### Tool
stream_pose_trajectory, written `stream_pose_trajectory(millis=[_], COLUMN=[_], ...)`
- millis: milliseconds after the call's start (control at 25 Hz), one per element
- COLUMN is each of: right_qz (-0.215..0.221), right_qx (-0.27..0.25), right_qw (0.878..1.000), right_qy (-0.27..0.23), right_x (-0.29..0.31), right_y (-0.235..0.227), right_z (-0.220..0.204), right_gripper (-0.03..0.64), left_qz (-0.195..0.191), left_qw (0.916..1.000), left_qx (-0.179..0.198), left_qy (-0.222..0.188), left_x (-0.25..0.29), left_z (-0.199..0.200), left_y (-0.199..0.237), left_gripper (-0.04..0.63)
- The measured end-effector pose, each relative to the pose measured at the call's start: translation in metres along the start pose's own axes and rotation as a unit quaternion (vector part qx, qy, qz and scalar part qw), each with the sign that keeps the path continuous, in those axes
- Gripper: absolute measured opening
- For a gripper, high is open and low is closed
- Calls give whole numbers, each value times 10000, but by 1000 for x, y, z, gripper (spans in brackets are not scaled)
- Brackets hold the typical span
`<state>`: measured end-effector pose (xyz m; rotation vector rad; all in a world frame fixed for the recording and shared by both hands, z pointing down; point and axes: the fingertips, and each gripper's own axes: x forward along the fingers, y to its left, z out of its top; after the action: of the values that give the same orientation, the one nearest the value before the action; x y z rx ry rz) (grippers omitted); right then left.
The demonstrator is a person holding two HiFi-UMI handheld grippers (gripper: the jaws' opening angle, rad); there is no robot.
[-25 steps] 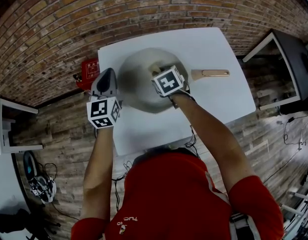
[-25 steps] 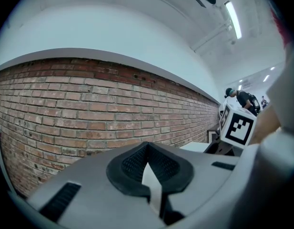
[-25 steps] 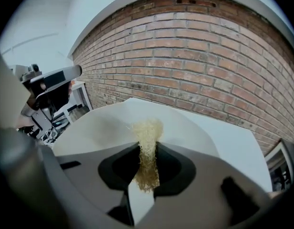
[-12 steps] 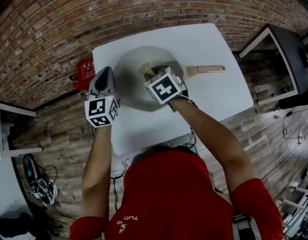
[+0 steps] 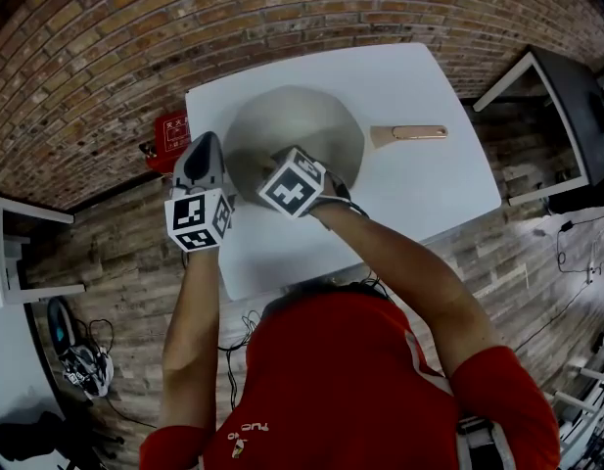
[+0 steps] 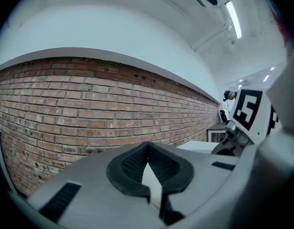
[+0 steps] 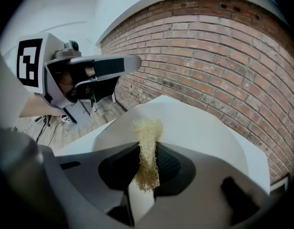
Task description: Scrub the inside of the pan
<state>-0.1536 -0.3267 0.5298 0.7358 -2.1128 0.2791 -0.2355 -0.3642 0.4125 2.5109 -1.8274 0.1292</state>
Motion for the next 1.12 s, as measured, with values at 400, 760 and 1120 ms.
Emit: stream_pose_trajectory(millis=[400, 760, 1120], right_qz=[-592, -791, -733], right_qx=[36, 311, 706], right_qw=[9978, 9964, 9878], right_qy=[287, 52, -1177], right_x=[-21, -45, -92], right_y=[-60, -87, -97], right_z=[-35, -47, -12], right_gripper=[87, 87, 87], left_qz=[-46, -130, -191], left_qw=[10000, 9999, 9996], left_qx=[10, 54, 108], left_qy=[67, 71, -188], left_x=[4, 7, 1], left_z=[-8, -6, 25], left_y=[1, -12, -28], left_gripper=[14, 14, 14])
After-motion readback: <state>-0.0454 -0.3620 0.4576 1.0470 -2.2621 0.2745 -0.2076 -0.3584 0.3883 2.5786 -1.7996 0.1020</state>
